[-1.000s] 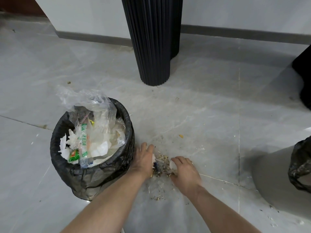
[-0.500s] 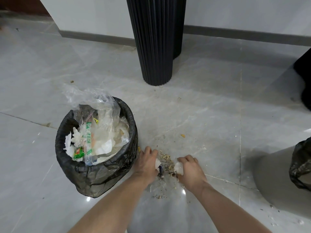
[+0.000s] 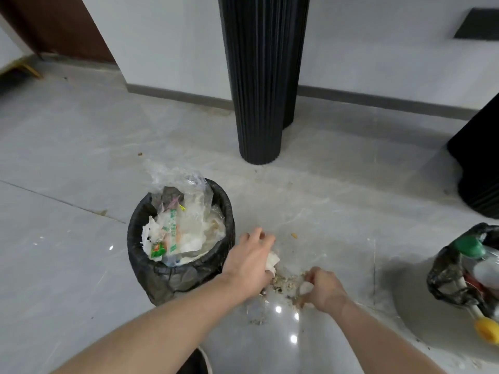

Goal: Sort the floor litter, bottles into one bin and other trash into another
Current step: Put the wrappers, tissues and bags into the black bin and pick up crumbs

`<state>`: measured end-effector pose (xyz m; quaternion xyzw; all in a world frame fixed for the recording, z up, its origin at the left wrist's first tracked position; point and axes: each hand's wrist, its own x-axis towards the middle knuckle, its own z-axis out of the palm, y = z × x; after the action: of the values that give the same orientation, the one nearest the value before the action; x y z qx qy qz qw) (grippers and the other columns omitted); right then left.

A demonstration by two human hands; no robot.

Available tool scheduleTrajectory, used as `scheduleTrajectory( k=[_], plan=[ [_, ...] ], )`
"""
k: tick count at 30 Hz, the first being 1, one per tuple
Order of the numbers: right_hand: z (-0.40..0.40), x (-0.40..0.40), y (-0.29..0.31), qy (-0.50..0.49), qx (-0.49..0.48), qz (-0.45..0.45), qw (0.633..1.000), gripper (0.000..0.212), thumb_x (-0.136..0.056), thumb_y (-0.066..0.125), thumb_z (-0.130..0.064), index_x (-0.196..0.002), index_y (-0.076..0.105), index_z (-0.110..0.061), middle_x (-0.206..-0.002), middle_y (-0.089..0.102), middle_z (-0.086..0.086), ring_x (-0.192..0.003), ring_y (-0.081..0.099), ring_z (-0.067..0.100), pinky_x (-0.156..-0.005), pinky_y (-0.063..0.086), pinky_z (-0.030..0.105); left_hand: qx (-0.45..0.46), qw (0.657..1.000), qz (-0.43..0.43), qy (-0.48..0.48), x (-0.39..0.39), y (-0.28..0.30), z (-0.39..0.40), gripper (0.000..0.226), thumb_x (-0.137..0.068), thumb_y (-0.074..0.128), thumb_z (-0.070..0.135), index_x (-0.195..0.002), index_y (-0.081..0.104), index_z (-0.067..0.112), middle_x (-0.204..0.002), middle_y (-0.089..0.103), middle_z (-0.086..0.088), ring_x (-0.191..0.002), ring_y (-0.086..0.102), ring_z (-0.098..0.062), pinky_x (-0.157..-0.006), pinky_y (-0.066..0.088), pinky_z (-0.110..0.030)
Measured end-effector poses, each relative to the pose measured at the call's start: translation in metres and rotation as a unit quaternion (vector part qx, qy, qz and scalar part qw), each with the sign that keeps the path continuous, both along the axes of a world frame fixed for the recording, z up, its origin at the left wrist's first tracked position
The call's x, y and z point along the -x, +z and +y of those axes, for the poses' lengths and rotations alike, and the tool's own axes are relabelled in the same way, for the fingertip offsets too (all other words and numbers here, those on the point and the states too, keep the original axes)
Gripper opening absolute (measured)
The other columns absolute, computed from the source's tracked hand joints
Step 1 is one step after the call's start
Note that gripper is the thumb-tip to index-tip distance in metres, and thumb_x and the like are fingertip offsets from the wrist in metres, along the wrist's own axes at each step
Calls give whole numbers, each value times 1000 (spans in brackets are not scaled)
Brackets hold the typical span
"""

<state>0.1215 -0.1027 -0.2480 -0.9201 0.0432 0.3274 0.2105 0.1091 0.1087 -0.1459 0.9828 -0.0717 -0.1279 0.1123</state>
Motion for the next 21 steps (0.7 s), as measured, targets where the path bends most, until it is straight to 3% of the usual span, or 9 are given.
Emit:
scheduleTrajectory(
  k=[5, 9, 12, 16, 21],
  plan=[
    [8, -25, 68, -37, -49, -58, 996, 43, -64, 94, -30, -88, 61, -19, -85, 65, -2, -79, 61, 15, -62, 44, 24, -19, 995, -87, 39, -33, 82, 45, 68, -80, 75, 40, -139, 43, 27, -133, 36, -1, -116, 47, -28, -87, 53, -42],
    [28, -40, 116, -57, -93, -94, 990, 45, -62, 96, -34, -88, 62, -21, -89, 69, -1, -75, 61, 13, -51, 39, 18, -29, 990, -96, 101, -39, 126, 93, 71, -80, 76, 44, -141, 43, 30, -134, 40, -1, -118, 48, -28, -87, 51, -40],
    [51, -48, 149, -54, -131, -119, 983, 46, -62, 96, -36, -89, 61, -22, -87, 67, -3, -74, 60, 11, -52, 39, 19, -49, 988, -52, 139, -32, 131, 127, 71, -78, 78, 45, -139, 44, 30, -133, 41, -2, -116, 49, -28, -84, 47, -37],
    [97, -59, 184, -41, -171, -138, 975, 47, -63, 95, -36, -92, 60, -23, -91, 65, -1, -78, 61, 16, -56, 42, 23, -71, 979, 44, 187, -25, 123, 157, 77, -76, 77, 47, -142, 45, 27, -131, 43, -3, -115, 53, -28, -90, 52, -38],
    [165, -65, 210, -11, -198, -147, 969, 45, -66, 94, -33, -93, 60, -23, -90, 62, -3, -86, 59, 17, -69, 44, 25, 0, 966, 103, 239, -27, 121, 179, 90, -68, 84, 47, -145, 45, 22, -136, 43, -6, -112, 59, -28, -97, 54, -41]
  ],
)
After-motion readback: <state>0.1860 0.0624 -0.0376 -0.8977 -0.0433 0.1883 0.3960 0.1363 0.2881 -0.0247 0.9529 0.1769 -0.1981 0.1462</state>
